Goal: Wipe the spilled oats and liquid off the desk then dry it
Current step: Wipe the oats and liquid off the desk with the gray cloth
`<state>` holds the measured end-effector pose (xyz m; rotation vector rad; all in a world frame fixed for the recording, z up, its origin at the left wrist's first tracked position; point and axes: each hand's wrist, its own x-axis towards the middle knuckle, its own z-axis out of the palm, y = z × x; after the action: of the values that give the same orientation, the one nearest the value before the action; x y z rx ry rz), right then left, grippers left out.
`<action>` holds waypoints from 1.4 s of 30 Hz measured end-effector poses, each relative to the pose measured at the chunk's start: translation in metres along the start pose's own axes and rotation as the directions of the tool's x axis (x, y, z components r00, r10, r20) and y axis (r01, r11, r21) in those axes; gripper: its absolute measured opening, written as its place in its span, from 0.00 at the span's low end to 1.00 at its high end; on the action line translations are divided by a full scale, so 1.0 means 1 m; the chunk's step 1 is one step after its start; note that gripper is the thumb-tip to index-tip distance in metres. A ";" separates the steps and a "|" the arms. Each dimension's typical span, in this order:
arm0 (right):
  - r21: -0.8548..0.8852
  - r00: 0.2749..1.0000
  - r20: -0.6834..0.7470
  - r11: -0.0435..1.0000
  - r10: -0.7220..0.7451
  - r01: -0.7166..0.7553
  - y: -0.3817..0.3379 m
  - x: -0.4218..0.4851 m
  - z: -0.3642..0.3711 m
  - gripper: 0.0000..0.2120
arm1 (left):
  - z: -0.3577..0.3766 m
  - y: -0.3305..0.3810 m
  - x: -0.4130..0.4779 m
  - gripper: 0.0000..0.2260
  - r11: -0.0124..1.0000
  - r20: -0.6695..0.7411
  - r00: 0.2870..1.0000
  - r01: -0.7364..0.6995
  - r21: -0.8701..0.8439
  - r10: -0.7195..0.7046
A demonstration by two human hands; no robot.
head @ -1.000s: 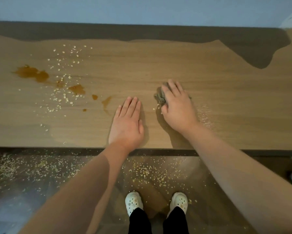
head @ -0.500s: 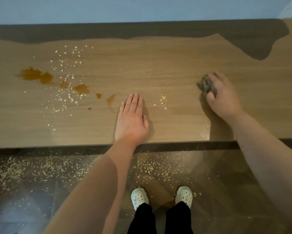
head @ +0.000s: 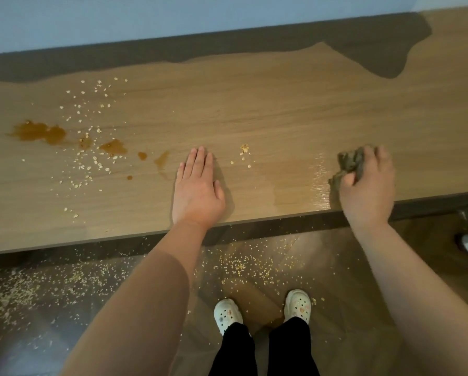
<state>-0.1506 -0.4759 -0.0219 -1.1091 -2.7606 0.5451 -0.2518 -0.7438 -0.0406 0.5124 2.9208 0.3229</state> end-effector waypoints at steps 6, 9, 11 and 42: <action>-0.079 0.913 0.162 0.917 -0.375 0.391 -0.064 -0.063 0.044 0.29 | 0.000 0.001 0.000 0.27 1.000 0.000 1.000 -0.006 0.009 0.006; -0.115 0.907 0.182 0.908 -0.379 0.403 -0.039 -0.041 0.031 0.28 | 0.000 0.000 0.000 0.27 1.000 -0.006 1.000 -0.010 0.001 0.010; -0.083 0.972 0.077 0.970 -0.224 0.230 -0.016 -0.020 0.016 0.27 | 0.001 0.000 0.001 0.28 1.000 -0.001 1.000 -0.011 0.007 0.011; -0.083 0.916 0.137 0.917 -0.376 0.389 -0.105 0.009 0.051 0.27 | -0.013 -0.097 -0.036 0.34 0.985 -0.003 0.997 0.077 0.154 -0.077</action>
<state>-0.2374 -0.5540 -0.0308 -0.5337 -3.0287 0.4237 -0.2519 -0.8481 -0.0465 0.4188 2.9685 0.0868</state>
